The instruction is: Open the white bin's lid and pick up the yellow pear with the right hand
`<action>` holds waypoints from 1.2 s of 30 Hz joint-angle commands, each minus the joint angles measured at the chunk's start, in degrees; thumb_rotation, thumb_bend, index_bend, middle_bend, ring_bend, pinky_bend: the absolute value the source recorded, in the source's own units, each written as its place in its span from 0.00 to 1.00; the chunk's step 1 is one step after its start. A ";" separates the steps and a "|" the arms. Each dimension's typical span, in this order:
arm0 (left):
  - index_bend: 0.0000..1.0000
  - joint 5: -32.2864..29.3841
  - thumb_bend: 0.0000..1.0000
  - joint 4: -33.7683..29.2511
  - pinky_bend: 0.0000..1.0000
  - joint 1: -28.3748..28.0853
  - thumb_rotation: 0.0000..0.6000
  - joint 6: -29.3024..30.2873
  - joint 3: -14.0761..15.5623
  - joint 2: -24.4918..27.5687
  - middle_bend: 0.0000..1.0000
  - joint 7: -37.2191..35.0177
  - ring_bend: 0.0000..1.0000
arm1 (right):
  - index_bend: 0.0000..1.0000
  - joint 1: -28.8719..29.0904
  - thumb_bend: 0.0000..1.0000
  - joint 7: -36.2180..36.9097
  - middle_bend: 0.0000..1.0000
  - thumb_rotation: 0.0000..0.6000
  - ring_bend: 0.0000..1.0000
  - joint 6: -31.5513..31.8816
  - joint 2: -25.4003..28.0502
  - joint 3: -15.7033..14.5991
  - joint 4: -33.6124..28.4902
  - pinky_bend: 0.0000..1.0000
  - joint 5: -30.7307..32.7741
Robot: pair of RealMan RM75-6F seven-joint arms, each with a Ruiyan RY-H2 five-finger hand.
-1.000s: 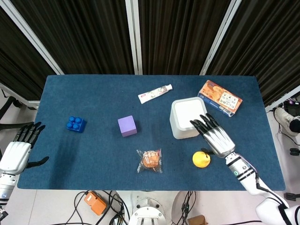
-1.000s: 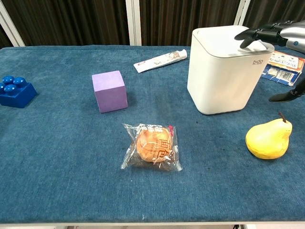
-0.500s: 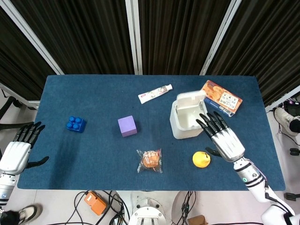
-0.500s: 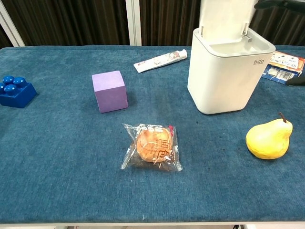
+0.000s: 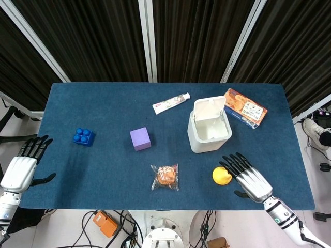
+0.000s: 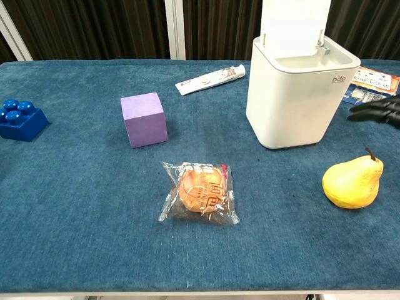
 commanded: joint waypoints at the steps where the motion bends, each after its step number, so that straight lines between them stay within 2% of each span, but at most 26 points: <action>1: 0.00 0.22 0.10 0.17 0.00 0.11 1.00 0.38 0.00 0.05 0.00 -0.42 0.00 | 0.00 2.19 0.28 2.75 0.06 1.00 0.00 -5.60 -2.36 0.94 2.65 0.00 3.90; 4: 0.00 0.33 0.10 0.48 0.00 0.14 1.00 0.60 -0.04 0.04 0.00 -0.85 0.00 | 0.01 3.48 0.35 4.04 0.12 1.00 0.01 -8.35 -3.68 1.35 4.17 0.03 5.18; 5: 0.00 0.32 0.10 0.53 0.00 0.15 1.00 0.61 -0.05 0.08 0.00 -1.01 0.00 | 0.04 3.87 0.37 4.26 0.16 1.00 0.04 -9.04 -4.24 1.50 4.82 0.07 5.46; 7: 0.00 0.31 0.10 0.58 0.00 0.13 1.00 0.64 -0.08 0.13 0.00 -1.18 0.00 | 0.14 4.35 0.38 4.82 0.22 1.00 0.09 -9.82 -5.07 1.71 5.52 0.13 5.87; 10: 0.00 0.49 0.10 0.73 0.00 0.07 1.00 0.67 -0.07 0.13 0.00 -1.27 0.00 | 0.31 4.84 0.40 5.89 0.33 1.00 0.15 -9.93 -6.21 2.11 6.78 0.16 6.03; 13: 0.00 0.61 0.10 0.77 0.00 0.05 1.00 0.66 -0.02 0.14 0.00 -1.28 0.00 | 0.47 4.48 0.41 5.81 0.44 1.00 0.26 -8.78 -7.44 2.75 8.10 0.21 6.72; 15: 0.00 0.69 0.10 0.81 0.00 0.11 1.00 0.83 -0.01 0.12 0.00 -1.32 0.00 | 0.60 4.09 0.42 6.03 0.54 1.00 0.36 -7.71 -7.81 2.92 8.35 0.27 6.79; 17: 0.00 0.72 0.10 0.84 0.00 0.17 1.00 0.93 0.02 0.12 0.00 -1.39 0.00 | 0.66 3.43 0.42 6.55 0.59 1.00 0.41 -5.37 -7.88 2.94 8.44 0.30 5.97; 19: 0.00 0.68 0.10 0.83 0.00 0.20 1.00 0.95 0.02 0.13 0.00 -1.43 0.00 | 0.67 2.66 0.42 7.87 0.60 1.00 0.42 -2.19 -7.57 2.82 8.20 0.31 4.40; 24: 0.00 0.65 0.10 0.78 0.00 0.27 1.00 1.15 -0.05 0.11 0.00 -1.42 0.00 | 0.66 -0.30 0.42 11.06 0.60 1.00 0.42 11.29 -5.39 3.83 7.11 0.31 -1.30; 25: 0.00 0.61 0.10 0.78 0.00 0.25 1.00 1.12 -0.08 0.10 0.00 -1.44 0.00 | 0.64 -0.75 0.42 11.17 0.60 1.00 0.42 14.53 -4.59 4.94 6.42 0.31 -2.10; 27: 0.00 0.48 0.10 0.75 0.00 0.19 1.00 0.94 -0.12 0.09 0.00 -1.39 0.00 | 0.63 -0.84 0.42 10.97 0.60 1.00 0.42 17.12 -3.23 6.70 4.79 0.31 -2.13; 31: 0.00 0.41 0.10 0.59 0.00 -0.10 1.00 0.28 -0.07 -0.04 0.00 -0.91 0.00 | 0.58 1.10 0.42 9.76 0.60 1.00 0.40 16.13 0.04 11.77 -0.48 0.31 2.14; 36: 0.00 0.02 0.10 0.41 0.00 -0.43 1.00 -0.52 -0.15 -0.17 0.00 -0.27 0.00 | 0.54 6.11 0.43 6.51 0.60 1.00 0.39 7.71 1.37 17.26 -3.45 0.31 10.08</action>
